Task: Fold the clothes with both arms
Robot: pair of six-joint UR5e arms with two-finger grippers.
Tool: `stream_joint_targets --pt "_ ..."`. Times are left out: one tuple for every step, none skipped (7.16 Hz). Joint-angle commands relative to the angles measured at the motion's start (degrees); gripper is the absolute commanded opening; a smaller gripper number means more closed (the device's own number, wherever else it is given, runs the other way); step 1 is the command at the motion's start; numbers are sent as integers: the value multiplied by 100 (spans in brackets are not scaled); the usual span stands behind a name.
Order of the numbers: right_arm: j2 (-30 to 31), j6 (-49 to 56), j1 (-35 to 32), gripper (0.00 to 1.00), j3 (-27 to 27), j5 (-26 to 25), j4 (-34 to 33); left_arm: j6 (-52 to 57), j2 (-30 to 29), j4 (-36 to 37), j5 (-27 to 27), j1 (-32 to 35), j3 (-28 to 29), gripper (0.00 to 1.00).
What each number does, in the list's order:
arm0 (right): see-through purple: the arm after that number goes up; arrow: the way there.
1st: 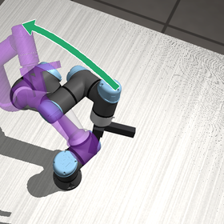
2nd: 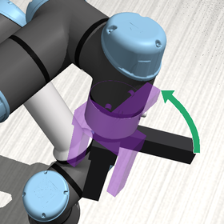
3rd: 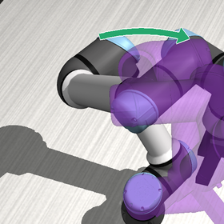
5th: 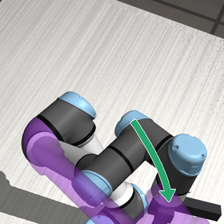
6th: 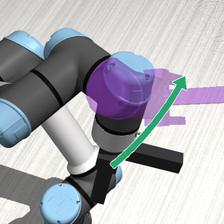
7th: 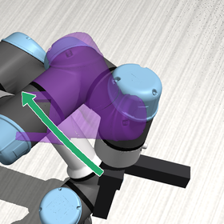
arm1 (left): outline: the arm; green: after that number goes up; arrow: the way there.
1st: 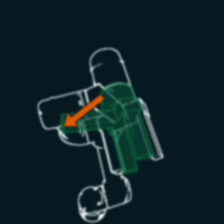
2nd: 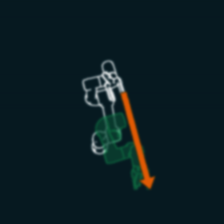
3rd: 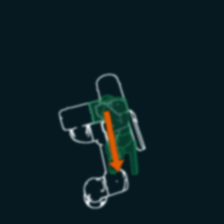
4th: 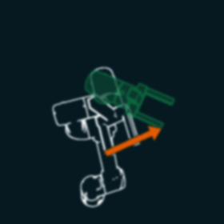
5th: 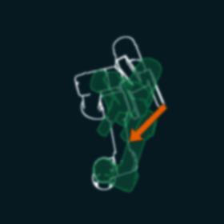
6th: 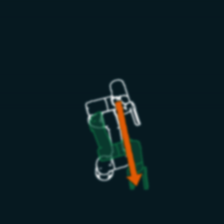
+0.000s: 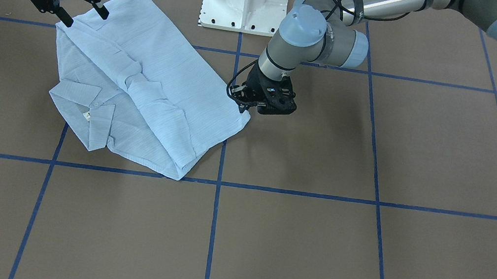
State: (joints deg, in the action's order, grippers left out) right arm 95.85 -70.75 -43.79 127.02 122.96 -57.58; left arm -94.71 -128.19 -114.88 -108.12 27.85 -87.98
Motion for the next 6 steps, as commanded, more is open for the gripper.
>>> stream_joint_targets --pt "-5 -17 -33 100 7 -17 1 162 -13 1 19 465 70 0" --pt "-14 -18 -59 100 7 -9 1 451 -65 9 19 719 166 0" --pt "-14 -18 -77 100 7 -18 1 776 -327 9 27 974 646 0" --pt "-14 -18 -86 100 7 -18 1 1144 -782 -17 36 1229 1407 0" --pt "-32 -18 -95 100 7 -18 1 1487 -1134 -69 123 1449 1998 0" --pt "-40 -18 -112 100 7 -26 1 1787 -1312 -122 176 1564 2343 0"
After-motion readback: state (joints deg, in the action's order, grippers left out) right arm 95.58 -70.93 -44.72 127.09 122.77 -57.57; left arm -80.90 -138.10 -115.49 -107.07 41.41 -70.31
